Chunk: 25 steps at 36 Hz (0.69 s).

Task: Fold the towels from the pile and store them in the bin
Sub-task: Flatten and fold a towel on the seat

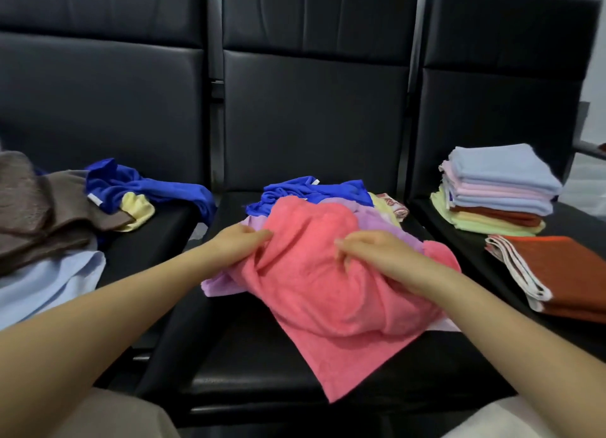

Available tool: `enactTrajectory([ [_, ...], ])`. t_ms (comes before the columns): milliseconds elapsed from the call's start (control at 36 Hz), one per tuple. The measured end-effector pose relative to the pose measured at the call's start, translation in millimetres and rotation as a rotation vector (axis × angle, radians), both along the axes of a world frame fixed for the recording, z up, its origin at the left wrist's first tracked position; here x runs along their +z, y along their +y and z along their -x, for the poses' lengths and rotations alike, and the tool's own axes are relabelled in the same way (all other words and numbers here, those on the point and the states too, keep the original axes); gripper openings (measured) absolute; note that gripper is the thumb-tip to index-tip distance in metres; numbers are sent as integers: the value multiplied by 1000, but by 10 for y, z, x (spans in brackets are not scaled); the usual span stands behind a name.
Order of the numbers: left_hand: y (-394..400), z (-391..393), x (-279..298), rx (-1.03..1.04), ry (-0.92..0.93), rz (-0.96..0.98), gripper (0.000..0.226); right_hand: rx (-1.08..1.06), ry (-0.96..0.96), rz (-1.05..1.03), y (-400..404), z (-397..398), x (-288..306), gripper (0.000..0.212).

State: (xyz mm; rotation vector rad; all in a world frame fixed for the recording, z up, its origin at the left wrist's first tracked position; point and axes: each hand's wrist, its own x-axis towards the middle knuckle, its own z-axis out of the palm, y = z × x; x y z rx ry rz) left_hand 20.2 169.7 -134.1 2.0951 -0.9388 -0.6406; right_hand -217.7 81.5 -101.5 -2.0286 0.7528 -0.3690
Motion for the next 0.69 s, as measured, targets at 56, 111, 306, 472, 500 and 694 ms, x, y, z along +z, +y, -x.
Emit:
enactTrajectory([
  [56,28,-46,-55,-23,-102,-35,45,-189,-194,75,-146,-62,-49,20],
  [111,40,-66,-92,-16,-219,-23,47,-327,-286,158,-264,-134,-95,9],
  [306,-92,-44,-50,99,325,131,33,-254,-205,98,-347,-445,-160,19],
  [472,-145,-98,56,50,652,198,32,-100,-222,520,-64,-444,-143,30],
  [500,-125,-118,54,48,667,215,27,-36,-166,571,-7,-419,-146,32],
  [694,-35,-276,-47,169,887,465,26,251,96,728,154,-337,-353,54],
])
